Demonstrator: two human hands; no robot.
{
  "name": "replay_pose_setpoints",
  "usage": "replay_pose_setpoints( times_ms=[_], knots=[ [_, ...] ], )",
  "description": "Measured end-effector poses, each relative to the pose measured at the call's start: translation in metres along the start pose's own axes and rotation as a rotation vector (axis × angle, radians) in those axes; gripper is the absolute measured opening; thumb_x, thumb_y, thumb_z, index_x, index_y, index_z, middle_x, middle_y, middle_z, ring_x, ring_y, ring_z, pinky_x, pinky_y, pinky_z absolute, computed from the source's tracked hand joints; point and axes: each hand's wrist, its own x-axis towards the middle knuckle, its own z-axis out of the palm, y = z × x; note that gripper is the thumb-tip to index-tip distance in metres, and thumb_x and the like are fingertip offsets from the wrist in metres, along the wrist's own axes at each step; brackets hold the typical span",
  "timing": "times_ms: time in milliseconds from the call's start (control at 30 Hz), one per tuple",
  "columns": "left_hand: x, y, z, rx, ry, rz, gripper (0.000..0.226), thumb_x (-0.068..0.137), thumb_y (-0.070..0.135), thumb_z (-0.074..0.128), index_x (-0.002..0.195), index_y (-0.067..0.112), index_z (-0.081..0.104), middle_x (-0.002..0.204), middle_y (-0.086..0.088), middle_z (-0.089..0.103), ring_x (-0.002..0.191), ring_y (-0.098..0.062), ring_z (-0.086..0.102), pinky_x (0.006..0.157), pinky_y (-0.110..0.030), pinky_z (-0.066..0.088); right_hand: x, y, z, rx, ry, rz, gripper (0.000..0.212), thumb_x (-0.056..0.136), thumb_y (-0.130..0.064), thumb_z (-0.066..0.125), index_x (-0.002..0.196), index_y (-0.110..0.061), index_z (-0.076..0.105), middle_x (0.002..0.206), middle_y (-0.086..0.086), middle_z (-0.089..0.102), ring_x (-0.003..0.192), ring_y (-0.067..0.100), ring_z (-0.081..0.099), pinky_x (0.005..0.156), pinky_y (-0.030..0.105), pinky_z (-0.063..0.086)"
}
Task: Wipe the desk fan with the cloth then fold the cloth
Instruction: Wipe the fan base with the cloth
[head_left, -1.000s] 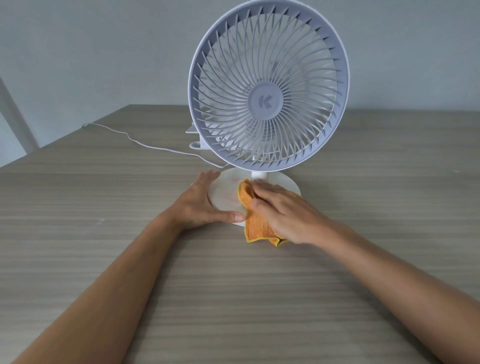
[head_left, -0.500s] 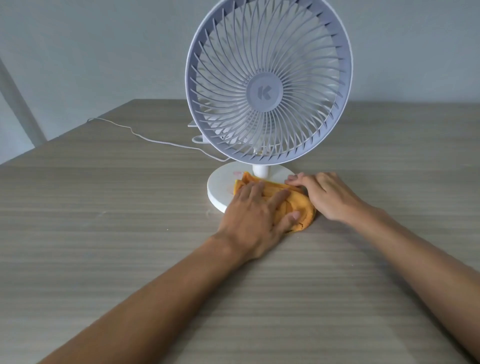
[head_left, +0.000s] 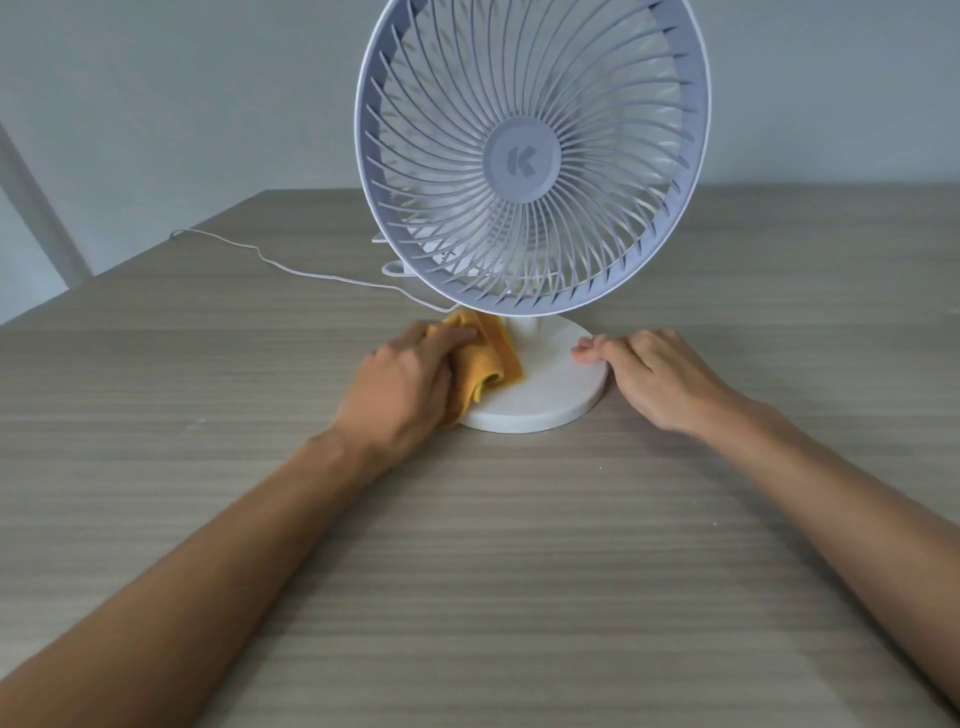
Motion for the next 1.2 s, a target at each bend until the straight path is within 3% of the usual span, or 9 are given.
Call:
replay_pose_setpoints(
  times_ms=[133, 267, 367, 467, 600, 767, 933, 1033, 1200],
  knots=[
    [0.023, -0.013, 0.006, -0.007, 0.09, -0.116, 0.051, 0.084, 0.017, 0.034, 0.128, 0.022, 0.061, 0.107, -0.018, 0.063, 0.093, -0.042, 0.06, 0.078, -0.044, 0.049, 0.003, 0.0, 0.002, -0.017, 0.001, -0.023, 0.041, 0.103, -0.018, 0.029, 0.129, -0.014, 0.06, 0.139, 0.006, 0.058, 0.13, 0.031, 0.048, 0.108, 0.041, 0.031],
    [0.043, -0.015, 0.021, -0.061, -0.099, -0.142, 0.034, 0.091, 0.02, 0.045, 0.123, 0.022, 0.057, 0.128, -0.007, 0.055, 0.113, -0.034, 0.052, 0.091, -0.039, 0.044, 0.004, 0.0, 0.003, -0.012, 0.007, -0.019, 0.04, 0.102, -0.015, 0.031, 0.13, -0.013, 0.06, 0.141, 0.006, 0.056, 0.132, 0.029, 0.049, 0.108, 0.041, 0.032],
    [0.055, -0.008, 0.027, 0.002, -0.246, -0.048, 0.033, 0.095, 0.025, 0.041, 0.125, 0.015, 0.051, 0.142, -0.006, 0.043, 0.128, -0.027, 0.036, 0.106, -0.037, 0.031, 0.005, -0.001, 0.004, 0.035, 0.011, 0.006, 0.041, 0.102, -0.023, 0.03, 0.122, -0.017, 0.066, 0.135, 0.005, 0.061, 0.13, 0.029, 0.05, 0.109, 0.039, 0.033],
    [0.06, -0.008, 0.03, 0.167, -0.338, 0.054, 0.045, 0.1, 0.028, 0.026, 0.126, 0.004, 0.054, 0.142, -0.013, 0.046, 0.128, -0.029, 0.038, 0.108, -0.043, 0.03, 0.006, -0.004, 0.004, 0.044, -0.017, 0.064, 0.053, 0.096, -0.042, 0.026, 0.114, -0.008, 0.063, 0.117, 0.022, 0.063, 0.12, 0.039, 0.052, 0.105, 0.045, 0.038],
    [0.058, -0.009, 0.029, 0.323, -0.405, 0.155, 0.049, 0.103, 0.022, 0.017, 0.138, 0.003, 0.046, 0.157, -0.013, 0.029, 0.141, -0.031, 0.028, 0.112, -0.04, 0.024, -0.004, -0.01, 0.006, 0.006, 0.009, 0.022, 0.045, 0.098, -0.038, 0.04, 0.12, -0.006, 0.062, 0.137, 0.003, 0.059, 0.133, 0.022, 0.048, 0.11, 0.03, 0.032],
    [0.052, 0.0, 0.021, 0.509, -0.474, 0.23, 0.043, 0.106, 0.02, 0.021, 0.139, 0.005, 0.043, 0.162, -0.012, 0.017, 0.147, -0.031, 0.016, 0.114, -0.041, 0.019, -0.011, -0.017, 0.004, -0.127, -0.026, -0.028, 0.095, 0.071, -0.084, 0.044, 0.14, -0.019, 0.048, 0.151, -0.005, 0.044, 0.139, 0.024, 0.041, 0.112, 0.034, 0.031],
    [0.034, 0.007, 0.015, 0.392, -0.477, 0.247, 0.057, 0.101, 0.025, 0.011, 0.131, -0.002, 0.051, 0.159, -0.019, 0.021, 0.147, -0.038, 0.014, 0.117, -0.05, 0.02, -0.013, -0.02, 0.0, -0.111, 0.002, -0.069, 0.093, 0.068, -0.079, 0.049, 0.136, -0.014, 0.053, 0.143, -0.001, 0.054, 0.131, 0.024, 0.049, 0.105, 0.029, 0.032],
    [0.024, 0.015, 0.017, 0.252, -0.492, 0.136, 0.048, 0.104, 0.025, 0.022, 0.143, 0.004, 0.04, 0.162, -0.007, 0.019, 0.15, -0.024, 0.008, 0.12, -0.038, 0.009, -0.012, -0.019, -0.001, -0.094, 0.008, -0.07, 0.096, 0.063, -0.079, 0.052, 0.128, -0.009, 0.06, 0.143, 0.002, 0.055, 0.13, 0.025, 0.051, 0.104, 0.027, 0.032],
    [0.008, 0.025, 0.016, 0.049, -0.432, 0.042, 0.068, 0.09, 0.043, 0.02, 0.152, 0.016, 0.026, 0.162, -0.004, 0.02, 0.15, -0.014, 0.009, 0.12, -0.028, 0.004, -0.009, -0.014, -0.002, -0.032, -0.001, -0.06, 0.094, 0.059, -0.077, 0.062, 0.125, -0.011, 0.063, 0.144, 0.0, 0.053, 0.132, 0.018, 0.05, 0.095, 0.012, 0.031]
  ],
)
